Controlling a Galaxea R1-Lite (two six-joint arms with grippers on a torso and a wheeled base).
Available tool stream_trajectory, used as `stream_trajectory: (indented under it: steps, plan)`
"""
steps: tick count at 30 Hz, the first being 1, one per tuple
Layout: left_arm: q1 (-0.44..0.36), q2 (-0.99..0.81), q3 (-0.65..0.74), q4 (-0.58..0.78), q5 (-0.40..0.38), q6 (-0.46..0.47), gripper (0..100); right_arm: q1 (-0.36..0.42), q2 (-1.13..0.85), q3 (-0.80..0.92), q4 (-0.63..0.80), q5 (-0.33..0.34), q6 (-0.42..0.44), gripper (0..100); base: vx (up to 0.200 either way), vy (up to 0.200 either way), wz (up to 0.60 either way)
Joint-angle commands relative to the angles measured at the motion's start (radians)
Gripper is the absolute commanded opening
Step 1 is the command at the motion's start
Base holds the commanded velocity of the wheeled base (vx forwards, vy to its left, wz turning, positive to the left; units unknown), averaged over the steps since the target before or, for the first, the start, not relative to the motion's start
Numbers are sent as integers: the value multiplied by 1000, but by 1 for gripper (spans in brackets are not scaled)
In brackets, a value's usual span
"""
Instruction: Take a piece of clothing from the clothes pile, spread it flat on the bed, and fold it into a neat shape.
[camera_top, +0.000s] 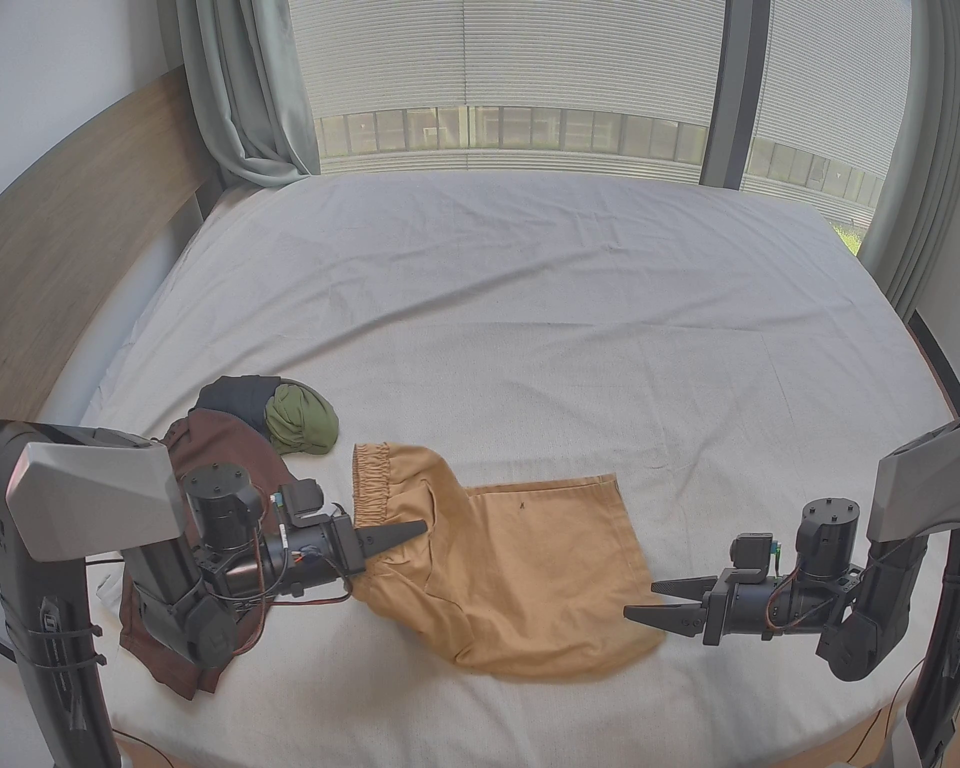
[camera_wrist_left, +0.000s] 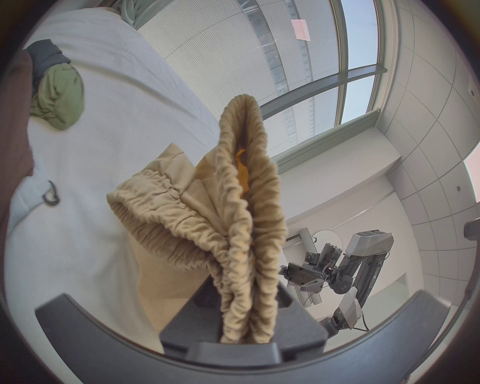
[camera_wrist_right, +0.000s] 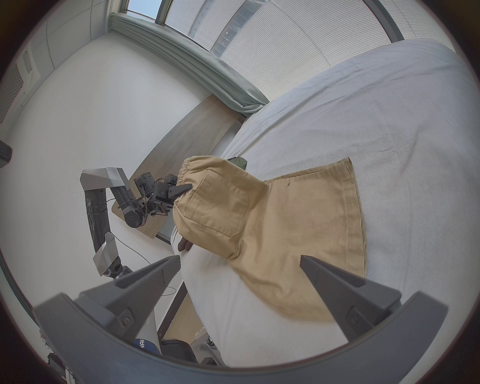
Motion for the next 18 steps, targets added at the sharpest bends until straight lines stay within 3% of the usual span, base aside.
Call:
stream_trajectory:
  steps: [1,18]
  plan:
    - [-72,29,-79,-1,55,-39,0,0,1,-3,0,0,2,100,0,0,0]
    - [-164,92,-190,2,75,-123,0,-3,0,-23,0,0,11,100,0,0,0]
